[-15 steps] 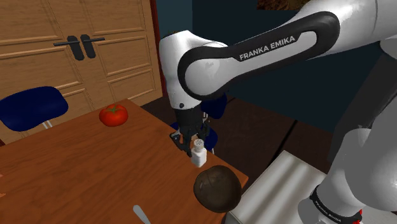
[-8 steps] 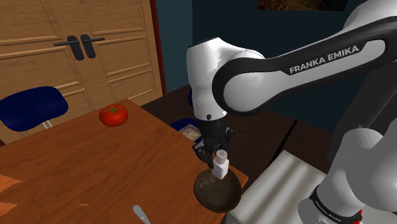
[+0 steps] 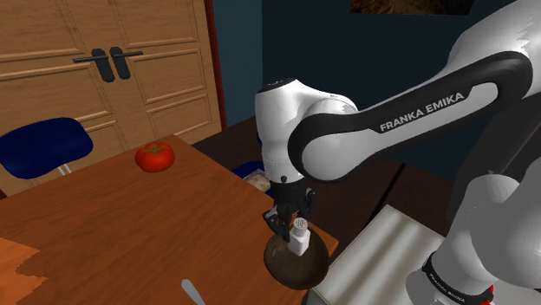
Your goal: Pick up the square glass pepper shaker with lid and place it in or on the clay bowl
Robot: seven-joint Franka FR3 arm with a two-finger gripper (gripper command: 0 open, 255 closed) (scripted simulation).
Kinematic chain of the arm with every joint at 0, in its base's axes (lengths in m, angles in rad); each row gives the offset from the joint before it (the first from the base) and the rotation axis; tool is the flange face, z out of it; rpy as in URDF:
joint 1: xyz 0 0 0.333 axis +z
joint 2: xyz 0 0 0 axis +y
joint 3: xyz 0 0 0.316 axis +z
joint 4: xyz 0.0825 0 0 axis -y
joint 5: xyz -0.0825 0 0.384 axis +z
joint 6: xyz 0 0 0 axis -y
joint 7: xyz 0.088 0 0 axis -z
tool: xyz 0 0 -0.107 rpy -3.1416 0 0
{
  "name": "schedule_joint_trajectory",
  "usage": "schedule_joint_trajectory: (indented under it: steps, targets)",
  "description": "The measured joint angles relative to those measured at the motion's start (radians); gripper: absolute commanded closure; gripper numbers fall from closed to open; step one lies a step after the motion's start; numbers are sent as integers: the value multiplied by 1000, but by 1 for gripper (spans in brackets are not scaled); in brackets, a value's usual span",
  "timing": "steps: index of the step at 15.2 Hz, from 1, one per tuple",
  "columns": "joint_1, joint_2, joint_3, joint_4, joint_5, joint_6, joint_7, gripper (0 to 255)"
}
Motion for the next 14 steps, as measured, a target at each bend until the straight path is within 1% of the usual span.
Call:
schedule_joint_trajectory:
  steps: [5,11,12,14]
  targets:
    - [-1,26,5,-36,-2,60,-4,255]
    - [-1,29,6,-39,-3,67,-3,255]
    - [-1,29,6,-39,-3,67,-3,0]
    - [-1,29,6,-39,-3,67,-3,0]
